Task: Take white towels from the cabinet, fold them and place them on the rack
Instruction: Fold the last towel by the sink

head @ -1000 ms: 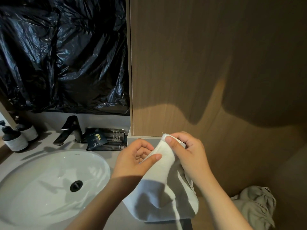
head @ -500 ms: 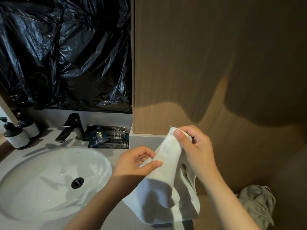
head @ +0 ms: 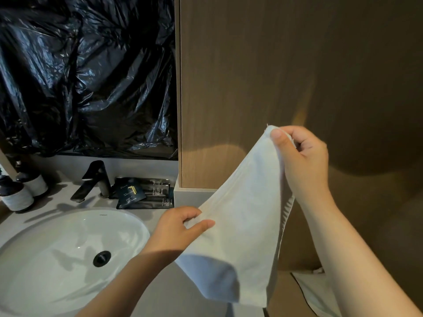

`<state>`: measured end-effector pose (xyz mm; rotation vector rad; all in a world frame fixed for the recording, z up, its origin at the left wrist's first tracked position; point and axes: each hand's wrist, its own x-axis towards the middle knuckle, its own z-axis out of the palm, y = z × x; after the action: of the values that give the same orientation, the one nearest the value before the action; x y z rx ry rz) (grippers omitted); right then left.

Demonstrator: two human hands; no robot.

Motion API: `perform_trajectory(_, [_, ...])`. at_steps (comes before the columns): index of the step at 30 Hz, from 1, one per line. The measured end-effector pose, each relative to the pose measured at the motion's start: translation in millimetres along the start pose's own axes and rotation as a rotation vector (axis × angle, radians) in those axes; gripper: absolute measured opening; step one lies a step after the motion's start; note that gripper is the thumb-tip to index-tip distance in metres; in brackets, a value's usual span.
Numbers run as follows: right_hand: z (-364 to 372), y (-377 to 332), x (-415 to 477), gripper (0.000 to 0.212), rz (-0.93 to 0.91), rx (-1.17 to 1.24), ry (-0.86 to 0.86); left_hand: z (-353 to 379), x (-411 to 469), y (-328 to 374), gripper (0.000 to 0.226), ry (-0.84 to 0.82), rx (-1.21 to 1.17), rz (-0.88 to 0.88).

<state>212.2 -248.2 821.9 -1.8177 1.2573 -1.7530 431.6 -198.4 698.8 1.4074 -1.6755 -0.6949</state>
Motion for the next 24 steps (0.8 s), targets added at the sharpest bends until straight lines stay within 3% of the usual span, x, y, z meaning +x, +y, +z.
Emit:
perform_trajectory(4, [-3.4, -12.1, 19.2, 0.016, -0.076, -0.069, 0.054, -16.9, 18.9, 7.1, 0.034, 0.040, 0.030, 0.046])
perform_trajectory(8, [-10.0, -17.9, 37.9, 0.018, -0.086, -0.053, 0.182, -52.3, 49.0, 31.6, 0.044, 0.214, 0.132, 0.227])
perform_trajectory(11, [-15.0, -25.0, 54.2, 0.022, -0.074, -0.036, 0.273, -78.0, 71.1, 46.9, 0.050, 0.244, 0.167, 0.323])
perform_trajectory(14, [-15.0, -26.5, 64.0, 0.021, -0.074, -0.037, 0.288, -90.2, 81.0, 43.2, 0.052, 0.154, 0.161, 0.271])
perform_trajectory(18, [-13.8, -11.8, 60.9, 0.019, -0.048, -0.084, 0.250, -73.3, 67.7, -0.1, 0.040, -0.031, 0.365, 0.113])
perform_trajectory(24, [-15.3, 4.0, 55.2, 0.014, 0.004, -0.104, 0.224, -60.8, 59.2, -37.5, 0.034, -0.021, 0.318, -0.006])
